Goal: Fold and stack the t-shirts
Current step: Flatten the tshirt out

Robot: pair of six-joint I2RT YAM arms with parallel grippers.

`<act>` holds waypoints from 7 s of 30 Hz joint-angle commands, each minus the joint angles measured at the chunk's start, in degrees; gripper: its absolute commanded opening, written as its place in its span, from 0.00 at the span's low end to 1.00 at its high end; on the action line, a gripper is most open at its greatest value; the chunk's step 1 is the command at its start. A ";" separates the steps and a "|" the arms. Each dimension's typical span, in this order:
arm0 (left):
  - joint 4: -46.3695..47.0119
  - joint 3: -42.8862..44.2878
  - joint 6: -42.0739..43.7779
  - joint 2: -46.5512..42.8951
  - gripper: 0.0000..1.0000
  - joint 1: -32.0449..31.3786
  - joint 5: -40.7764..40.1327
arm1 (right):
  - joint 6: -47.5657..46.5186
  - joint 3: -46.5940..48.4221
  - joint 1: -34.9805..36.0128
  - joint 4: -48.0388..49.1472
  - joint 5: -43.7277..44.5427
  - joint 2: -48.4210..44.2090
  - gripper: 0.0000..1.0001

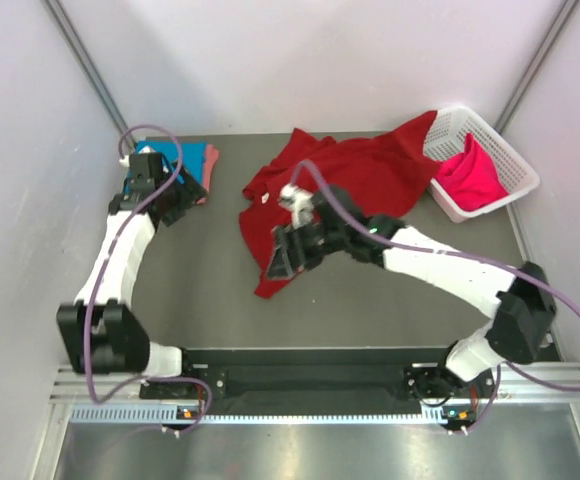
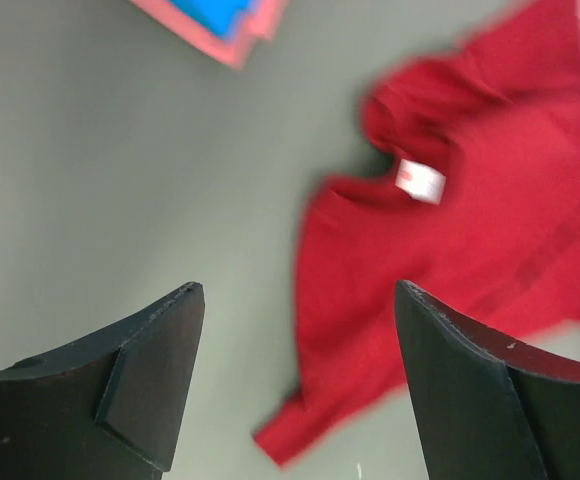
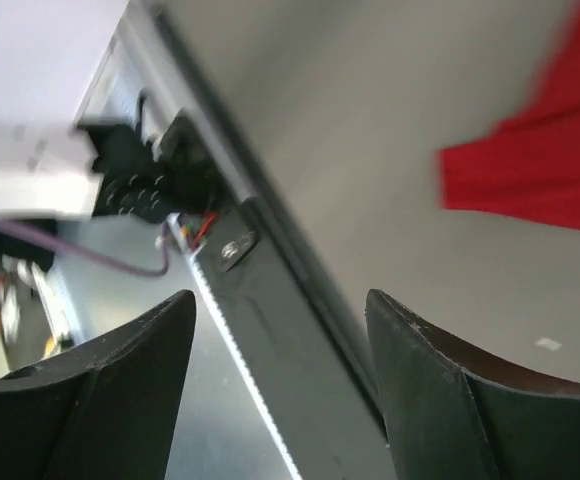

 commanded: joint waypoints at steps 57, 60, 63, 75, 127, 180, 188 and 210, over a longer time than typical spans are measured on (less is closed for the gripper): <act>6.65 -30.69 -13.96 -3.39 0.42 -29.24 -2.24 | -6.12 -5.15 -50.26 0.35 3.81 1.25 0.70; 5.16 -29.46 -15.54 -0.75 0.40 -29.59 -2.33 | -6.12 -4.89 -50.35 0.62 3.81 0.90 0.69; 4.98 -29.37 -17.56 -0.13 0.38 -29.95 -2.68 | -6.38 -4.89 -50.35 0.62 3.90 0.37 0.70; 3.84 -28.41 -19.50 2.59 0.12 -31.18 -3.90 | -6.56 -5.60 -50.88 1.06 3.90 0.45 0.70; 5.42 -29.90 -5.26 -31.69 0.00 -31.09 -0.92 | -4.46 44.41 -35.76 -3.34 36.85 46.33 0.42; -1.18 -26.47 -5.44 -31.50 0.00 -30.56 -2.15 | -2.70 -19.31 -37.78 -5.20 23.24 -6.32 0.53; -0.65 -25.95 -5.88 -30.80 0.00 -30.47 0.39 | 5.03 -15.79 -37.52 -3.95 15.07 4.14 0.43; -2.84 -24.80 -4.74 -31.68 0.00 -30.47 -0.75 | 21.47 -25.37 -37.52 9.05 18.83 6.78 0.35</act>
